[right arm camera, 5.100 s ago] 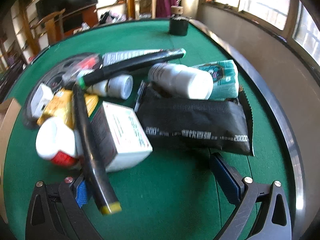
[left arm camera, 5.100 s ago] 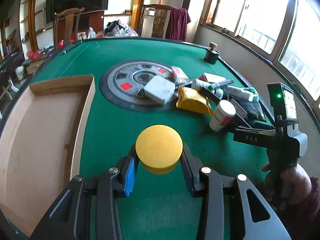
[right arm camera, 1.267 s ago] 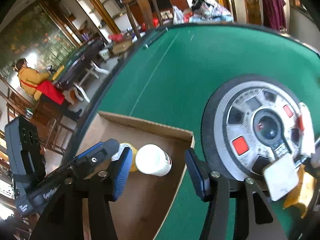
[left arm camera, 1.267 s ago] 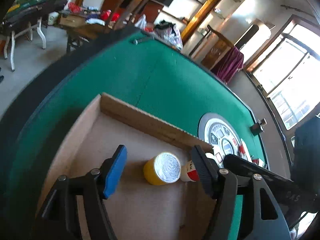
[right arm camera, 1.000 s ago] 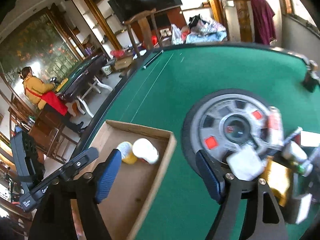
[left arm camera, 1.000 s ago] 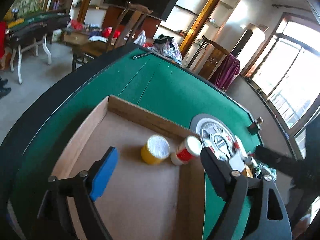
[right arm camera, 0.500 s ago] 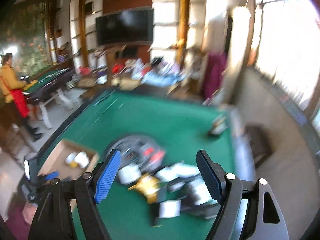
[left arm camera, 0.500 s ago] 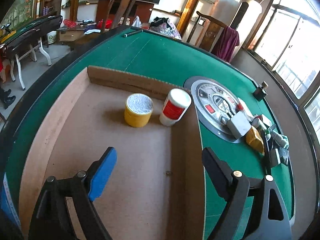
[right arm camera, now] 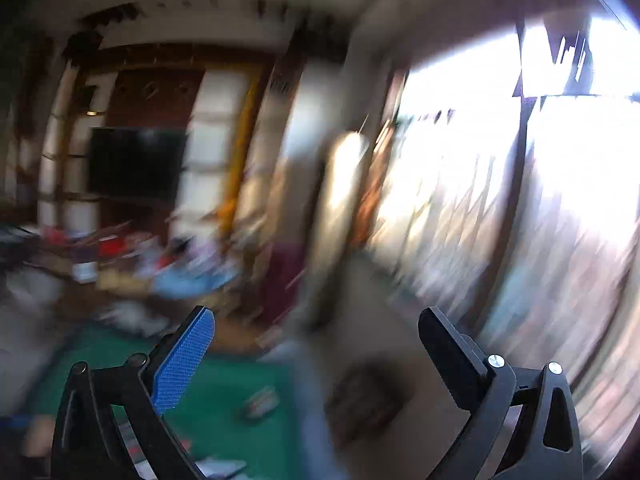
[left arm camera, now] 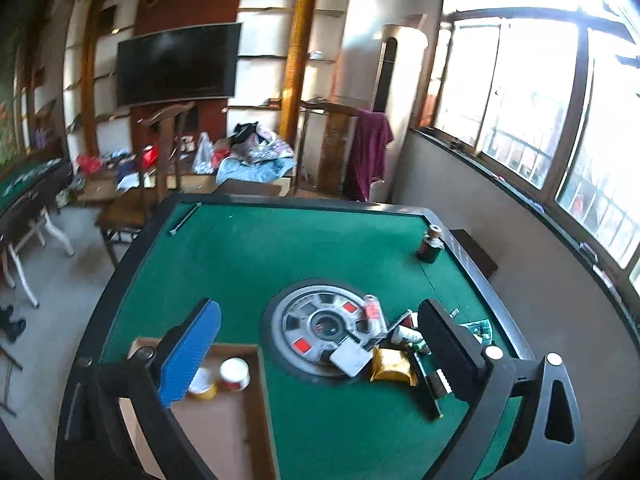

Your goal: Organize objects

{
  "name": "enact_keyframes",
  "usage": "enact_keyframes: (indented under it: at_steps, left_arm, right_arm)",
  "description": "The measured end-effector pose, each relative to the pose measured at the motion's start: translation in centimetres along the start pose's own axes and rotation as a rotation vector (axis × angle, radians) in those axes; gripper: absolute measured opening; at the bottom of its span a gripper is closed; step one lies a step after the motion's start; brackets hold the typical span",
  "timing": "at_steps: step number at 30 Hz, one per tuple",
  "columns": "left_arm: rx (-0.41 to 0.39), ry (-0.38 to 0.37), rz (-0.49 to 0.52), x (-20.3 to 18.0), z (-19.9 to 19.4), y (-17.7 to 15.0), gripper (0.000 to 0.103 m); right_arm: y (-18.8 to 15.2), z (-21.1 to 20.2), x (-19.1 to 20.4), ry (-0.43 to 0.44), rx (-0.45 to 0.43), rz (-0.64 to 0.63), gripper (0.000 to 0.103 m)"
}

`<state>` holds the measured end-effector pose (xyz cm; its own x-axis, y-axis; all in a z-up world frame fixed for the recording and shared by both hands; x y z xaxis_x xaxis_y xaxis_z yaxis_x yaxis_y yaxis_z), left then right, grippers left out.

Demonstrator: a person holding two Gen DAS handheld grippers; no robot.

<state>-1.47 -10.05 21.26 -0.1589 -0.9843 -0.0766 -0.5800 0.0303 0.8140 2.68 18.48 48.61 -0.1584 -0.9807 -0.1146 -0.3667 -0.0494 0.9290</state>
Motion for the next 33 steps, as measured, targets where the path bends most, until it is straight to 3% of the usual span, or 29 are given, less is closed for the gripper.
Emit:
enact_keyframes:
  at_steps: [4,7,10,12,15,21,22,26,29,33]
  left_arm:
    - [0.104,-0.021,-0.037,-2.1,6.2,-4.0,0.099]
    - [0.217,-0.005,-0.094,-2.4,10.9,-7.6,0.099]
    - [0.258,-0.012,-0.13,-2.9,13.0,-10.1,0.099]
    - [0.272,-0.002,-0.119,-2.9,13.8,-11.4,0.099]
    - [0.32,0.025,-0.125,-3.1,15.2,-13.5,0.099]
    - [0.413,0.091,-0.142,-2.7,17.7,-18.3,0.098]
    - [0.399,0.135,-0.113,-2.5,17.8,-18.5,0.099]
    - [0.36,0.152,-0.107,-2.8,17.4,-18.6,0.099]
    - [0.322,0.156,-0.105,-3.2,16.5,-18.6,0.099]
    - [0.345,0.284,-0.009,-3.1,17.6,-20.3,0.1]
  right_arm:
    - [-12.8,5.9,3.4,0.353,0.177,0.141,0.103]
    - [-24.3,11.0,6.5,0.666,0.331,0.343,0.103]
    - [-33.0,15.1,7.6,0.873,0.462,0.6,0.103]
    - [-36.7,17.5,7.8,0.948,0.5,0.735,0.103]
    - [-39.5,19.3,7.0,0.997,0.497,0.864,0.103]
    - [-40.0,19.7,4.7,1.1,0.433,1.042,0.103]
    - [-39.8,19.5,4.1,1.137,0.425,1.077,0.103]
    - [-40.1,19.9,5.3,1.251,0.425,1.162,0.103]
    - [-40.3,19.7,5.4,1.197,0.418,1.135,0.103]
    - [-40.8,20.3,6.3,1.154,0.408,1.13,0.103]
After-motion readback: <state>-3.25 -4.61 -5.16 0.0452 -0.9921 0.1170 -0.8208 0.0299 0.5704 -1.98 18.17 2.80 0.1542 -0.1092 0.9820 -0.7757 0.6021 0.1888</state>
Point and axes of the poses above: each gripper's, at about its wrist camera, not at the fingertips, and z roughly the way its jaws point, x to its left, y to its top, the point moved 7 cm from there along z, roughly the way its jaws point, and after that the axes turned 6 degrees about y, right-handed, at the moved point
